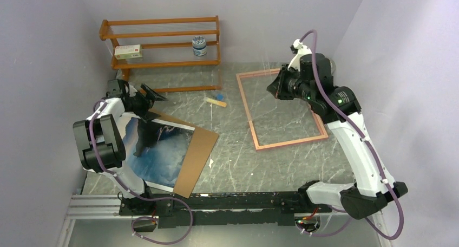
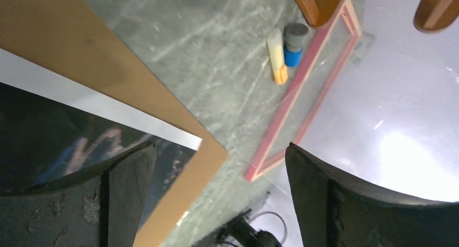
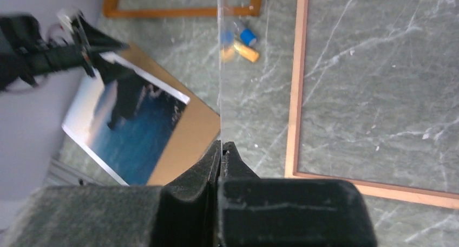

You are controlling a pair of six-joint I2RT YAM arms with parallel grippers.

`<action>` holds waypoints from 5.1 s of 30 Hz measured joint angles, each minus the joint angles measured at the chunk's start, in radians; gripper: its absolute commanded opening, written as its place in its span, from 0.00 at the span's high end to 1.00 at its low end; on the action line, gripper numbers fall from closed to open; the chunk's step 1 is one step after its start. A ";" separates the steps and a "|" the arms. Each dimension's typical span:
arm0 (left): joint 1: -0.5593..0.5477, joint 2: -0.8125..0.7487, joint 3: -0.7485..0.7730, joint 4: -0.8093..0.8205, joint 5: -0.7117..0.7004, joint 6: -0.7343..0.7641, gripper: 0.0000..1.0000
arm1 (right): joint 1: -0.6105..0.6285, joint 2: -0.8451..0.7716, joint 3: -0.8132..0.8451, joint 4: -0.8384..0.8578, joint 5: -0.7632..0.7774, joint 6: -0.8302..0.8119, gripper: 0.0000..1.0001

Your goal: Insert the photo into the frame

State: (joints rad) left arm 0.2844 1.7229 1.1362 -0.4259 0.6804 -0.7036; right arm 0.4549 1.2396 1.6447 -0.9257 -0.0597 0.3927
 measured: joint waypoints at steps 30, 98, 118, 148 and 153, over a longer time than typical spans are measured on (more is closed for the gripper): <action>-0.401 -0.273 -0.187 0.254 0.003 -0.949 0.06 | -0.009 -0.015 -0.026 0.259 0.295 0.658 1.00; -1.063 -0.179 -0.093 0.603 -0.632 -1.386 0.59 | -0.014 -0.440 -0.580 0.441 0.305 0.760 1.00; -1.071 -0.162 -0.019 0.513 -0.703 -1.307 0.97 | -0.013 -0.608 -0.542 0.049 0.394 0.713 0.16; -1.053 -0.255 0.678 -0.748 -0.790 0.166 0.98 | -0.029 0.227 -0.473 0.237 0.182 0.286 0.18; -1.051 -0.255 0.726 -0.824 -0.805 0.244 0.97 | -0.029 0.417 -0.414 0.267 0.131 0.211 0.20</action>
State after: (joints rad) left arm -0.7662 1.4681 1.8622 -1.2495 -0.1242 -0.4595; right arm 0.4259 1.6566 1.2312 -0.6590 0.0711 0.6041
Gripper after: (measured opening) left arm 0.033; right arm 0.814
